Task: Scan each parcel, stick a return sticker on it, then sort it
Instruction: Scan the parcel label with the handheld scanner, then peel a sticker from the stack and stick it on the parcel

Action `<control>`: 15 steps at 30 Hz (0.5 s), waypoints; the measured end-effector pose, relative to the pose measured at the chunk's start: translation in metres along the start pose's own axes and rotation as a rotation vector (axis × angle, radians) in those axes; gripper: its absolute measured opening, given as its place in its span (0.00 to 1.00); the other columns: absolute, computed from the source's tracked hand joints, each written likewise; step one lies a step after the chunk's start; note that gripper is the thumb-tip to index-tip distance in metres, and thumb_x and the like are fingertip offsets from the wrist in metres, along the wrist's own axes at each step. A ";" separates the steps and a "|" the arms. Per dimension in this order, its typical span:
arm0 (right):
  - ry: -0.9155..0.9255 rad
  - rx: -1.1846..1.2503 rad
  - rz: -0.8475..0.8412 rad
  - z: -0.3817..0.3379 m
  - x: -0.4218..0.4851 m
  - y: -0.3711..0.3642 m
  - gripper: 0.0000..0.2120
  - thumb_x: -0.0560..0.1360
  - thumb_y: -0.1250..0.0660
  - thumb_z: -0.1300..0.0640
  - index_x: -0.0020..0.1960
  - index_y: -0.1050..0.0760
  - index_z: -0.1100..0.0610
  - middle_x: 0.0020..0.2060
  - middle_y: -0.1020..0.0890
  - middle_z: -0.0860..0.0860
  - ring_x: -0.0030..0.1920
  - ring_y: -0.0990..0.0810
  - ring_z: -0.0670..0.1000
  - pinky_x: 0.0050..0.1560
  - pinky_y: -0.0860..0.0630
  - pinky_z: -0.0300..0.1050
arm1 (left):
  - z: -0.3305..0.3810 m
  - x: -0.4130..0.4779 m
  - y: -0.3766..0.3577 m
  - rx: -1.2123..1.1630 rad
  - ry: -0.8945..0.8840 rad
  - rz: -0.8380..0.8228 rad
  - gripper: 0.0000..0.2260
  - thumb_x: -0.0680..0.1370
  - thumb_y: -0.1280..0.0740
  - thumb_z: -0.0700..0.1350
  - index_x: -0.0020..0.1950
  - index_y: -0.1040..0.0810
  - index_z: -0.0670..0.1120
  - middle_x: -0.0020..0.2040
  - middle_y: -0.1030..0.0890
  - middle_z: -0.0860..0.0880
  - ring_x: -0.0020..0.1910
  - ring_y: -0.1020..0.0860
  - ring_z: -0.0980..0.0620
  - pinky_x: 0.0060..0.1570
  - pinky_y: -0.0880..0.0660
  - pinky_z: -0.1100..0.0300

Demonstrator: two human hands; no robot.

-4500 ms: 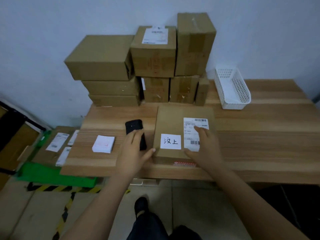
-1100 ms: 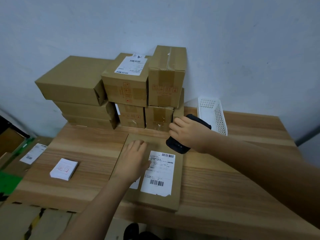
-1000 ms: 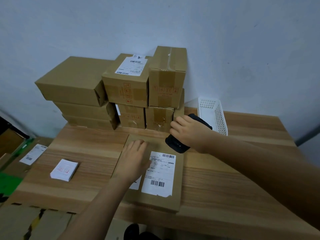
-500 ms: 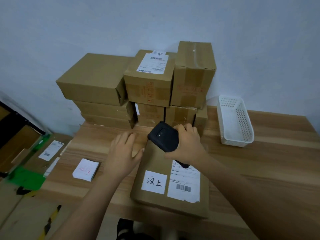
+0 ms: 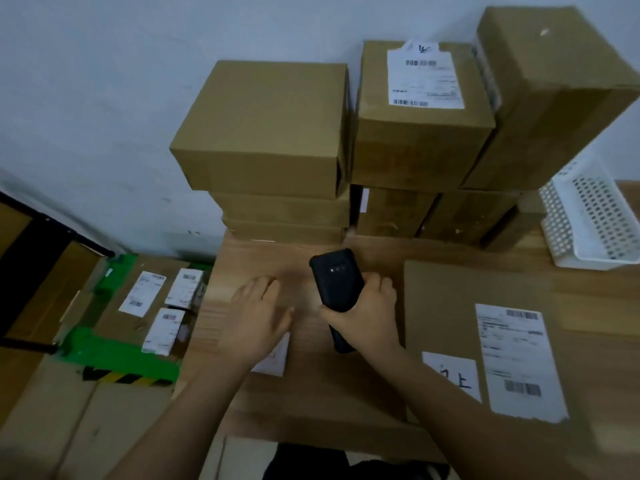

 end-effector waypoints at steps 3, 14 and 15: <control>-0.106 -0.066 -0.015 0.007 -0.007 -0.027 0.37 0.58 0.24 0.39 0.57 0.35 0.57 0.54 0.32 0.53 0.58 0.33 0.54 0.56 0.33 0.47 | -0.020 -0.003 -0.016 0.014 -0.032 -0.044 0.16 0.74 0.33 0.52 0.52 0.22 0.39 0.48 0.21 0.42 0.45 0.22 0.42 0.45 0.24 0.52; -0.236 -0.161 0.043 0.021 -0.016 -0.067 0.40 0.62 0.25 0.42 0.64 0.36 0.62 0.57 0.32 0.57 0.59 0.33 0.56 0.61 0.35 0.47 | -0.039 -0.021 -0.055 -0.116 -0.081 -0.167 0.20 0.74 0.42 0.56 0.57 0.23 0.44 0.51 0.21 0.46 0.48 0.23 0.45 0.46 0.26 0.54; -0.244 -0.160 0.041 0.022 -0.016 -0.068 0.40 0.62 0.25 0.42 0.64 0.37 0.62 0.57 0.32 0.57 0.59 0.33 0.56 0.62 0.34 0.48 | -0.039 -0.021 -0.056 -0.114 -0.080 -0.175 0.21 0.75 0.42 0.57 0.57 0.23 0.44 0.52 0.21 0.46 0.49 0.23 0.45 0.47 0.26 0.54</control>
Point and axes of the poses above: each hand's wrist, its own x-axis towards the middle knuckle, its own y-axis out of the back of the hand, z = x × y, the point moved 6 cm from there along x, towards the middle knuckle
